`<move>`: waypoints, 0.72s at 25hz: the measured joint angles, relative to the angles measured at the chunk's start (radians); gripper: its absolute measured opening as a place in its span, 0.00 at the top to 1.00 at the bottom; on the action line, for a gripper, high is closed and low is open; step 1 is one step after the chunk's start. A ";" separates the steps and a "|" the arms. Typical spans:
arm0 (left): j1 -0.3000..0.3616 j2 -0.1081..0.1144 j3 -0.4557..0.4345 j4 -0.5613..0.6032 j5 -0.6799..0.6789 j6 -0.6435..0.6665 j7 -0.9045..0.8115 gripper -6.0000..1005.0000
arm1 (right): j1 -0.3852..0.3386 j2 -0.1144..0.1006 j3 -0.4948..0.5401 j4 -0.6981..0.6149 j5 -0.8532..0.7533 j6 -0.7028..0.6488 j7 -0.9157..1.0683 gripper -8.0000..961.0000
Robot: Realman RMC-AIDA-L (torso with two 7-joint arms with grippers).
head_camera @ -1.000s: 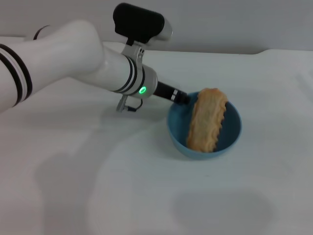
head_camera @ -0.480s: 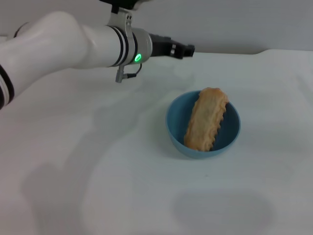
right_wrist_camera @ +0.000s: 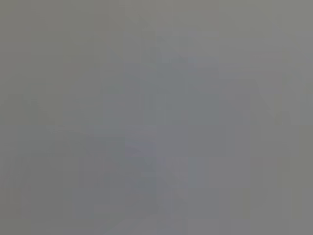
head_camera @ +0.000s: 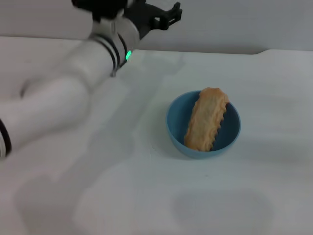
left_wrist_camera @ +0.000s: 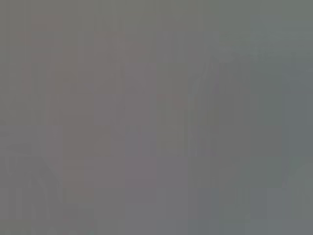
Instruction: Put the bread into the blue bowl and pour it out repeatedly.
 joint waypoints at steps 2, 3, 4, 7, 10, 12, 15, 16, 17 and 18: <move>0.010 0.000 0.088 -0.027 0.000 -0.139 -0.040 0.14 | 0.004 0.001 0.000 0.072 0.128 -0.009 -0.157 0.38; 0.013 0.000 0.105 -0.036 0.000 -0.175 -0.055 0.13 | 0.009 0.002 0.001 0.109 0.190 -0.019 -0.236 0.38; 0.017 0.000 0.118 -0.047 0.000 -0.203 -0.066 0.13 | 0.015 0.002 0.000 0.149 0.253 -0.038 -0.310 0.38; 0.029 -0.004 0.143 -0.086 -0.004 -0.270 -0.092 0.13 | 0.023 0.002 0.000 0.237 0.364 -0.115 -0.391 0.38; 0.037 -0.005 0.203 -0.120 -0.005 -0.330 -0.156 0.13 | 0.014 0.002 0.000 0.268 0.399 -0.165 -0.396 0.38; 0.047 -0.005 0.210 -0.128 -0.005 -0.337 -0.180 0.14 | 0.009 0.002 0.004 0.278 0.400 -0.170 -0.395 0.38; 0.068 -0.005 0.222 -0.135 -0.006 -0.344 -0.199 0.14 | 0.011 0.003 0.035 0.319 0.403 -0.183 -0.379 0.38; 0.074 -0.005 0.228 -0.136 -0.006 -0.348 -0.205 0.14 | 0.013 0.002 0.048 0.330 0.403 -0.185 -0.367 0.38; 0.078 -0.005 0.233 -0.137 -0.007 -0.351 -0.210 0.14 | 0.014 0.002 0.056 0.337 0.404 -0.186 -0.351 0.38; 0.084 -0.005 0.238 -0.137 -0.007 -0.355 -0.214 0.14 | 0.014 0.001 0.063 0.341 0.404 -0.186 -0.334 0.38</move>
